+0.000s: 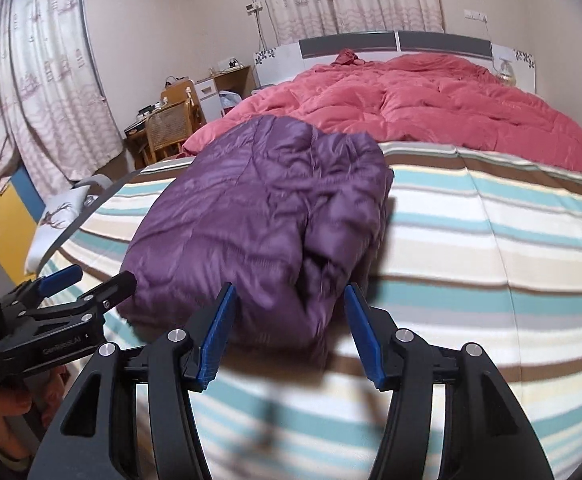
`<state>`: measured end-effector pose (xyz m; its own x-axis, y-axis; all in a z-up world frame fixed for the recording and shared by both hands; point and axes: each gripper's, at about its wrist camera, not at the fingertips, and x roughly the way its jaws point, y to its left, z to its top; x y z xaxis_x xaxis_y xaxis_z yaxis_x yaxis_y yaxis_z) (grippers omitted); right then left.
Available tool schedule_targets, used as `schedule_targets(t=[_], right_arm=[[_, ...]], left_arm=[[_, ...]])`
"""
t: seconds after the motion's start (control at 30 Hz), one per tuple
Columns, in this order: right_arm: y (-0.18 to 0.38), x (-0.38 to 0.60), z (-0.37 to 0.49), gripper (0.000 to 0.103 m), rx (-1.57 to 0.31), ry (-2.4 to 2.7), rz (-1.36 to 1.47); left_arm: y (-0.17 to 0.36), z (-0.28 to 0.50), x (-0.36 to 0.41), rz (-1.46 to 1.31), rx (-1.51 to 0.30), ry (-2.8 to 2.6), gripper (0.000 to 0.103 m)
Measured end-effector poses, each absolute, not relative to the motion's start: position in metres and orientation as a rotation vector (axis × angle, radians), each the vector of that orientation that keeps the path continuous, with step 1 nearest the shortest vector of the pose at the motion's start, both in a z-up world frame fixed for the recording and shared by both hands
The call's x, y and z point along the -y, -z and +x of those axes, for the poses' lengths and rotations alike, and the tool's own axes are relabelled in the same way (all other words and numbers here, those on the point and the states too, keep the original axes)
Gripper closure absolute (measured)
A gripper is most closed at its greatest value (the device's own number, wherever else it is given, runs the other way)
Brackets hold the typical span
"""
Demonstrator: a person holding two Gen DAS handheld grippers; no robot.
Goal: Fold large clothes
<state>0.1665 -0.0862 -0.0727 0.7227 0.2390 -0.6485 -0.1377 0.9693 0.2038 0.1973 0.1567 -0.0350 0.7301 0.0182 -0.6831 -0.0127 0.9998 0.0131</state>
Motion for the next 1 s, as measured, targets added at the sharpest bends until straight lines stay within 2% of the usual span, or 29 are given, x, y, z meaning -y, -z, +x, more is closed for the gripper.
schedule_targets(t=[0.1,0.13,0.17,0.3,0.33,0.37,0.83,1.0], right_arm=[[0.076,0.086,0.152,0.047,-0.732,-0.204,0.141],[0.076,0.086,0.148,0.043,-0.731,-0.203,0.142],[0.075,0.086,0.142,0.034,-0.726,-0.200,0.144],[0.071,0.082,0.127,0.027,-0.694,-0.202,0.128],[0.070,0.082,0.125,0.020,-0.690,-0.201,0.123],[0.068,0.082,0.121,0.016,-0.678,-0.199,0.123],[0.052,0.082,0.095,0.003,-0.616,-0.148,0.038],[0.048,0.081,0.092,0.003,-0.601,-0.139,0.031]], left_arm=[[0.034,0.185,-0.158,0.007,-0.763,-0.017,0.002],[0.034,0.182,-0.158,0.007,-0.764,-0.017,0.002],[0.035,0.178,-0.159,0.007,-0.766,-0.016,0.002],[0.033,0.163,-0.161,0.012,-0.768,-0.064,0.002],[0.033,0.159,-0.161,0.016,-0.766,-0.084,0.002],[0.032,0.155,-0.161,0.020,-0.764,-0.104,0.002],[0.017,0.120,-0.171,-0.095,-0.684,-0.053,0.002],[0.017,0.119,-0.166,-0.069,-0.682,-0.072,0.002]])
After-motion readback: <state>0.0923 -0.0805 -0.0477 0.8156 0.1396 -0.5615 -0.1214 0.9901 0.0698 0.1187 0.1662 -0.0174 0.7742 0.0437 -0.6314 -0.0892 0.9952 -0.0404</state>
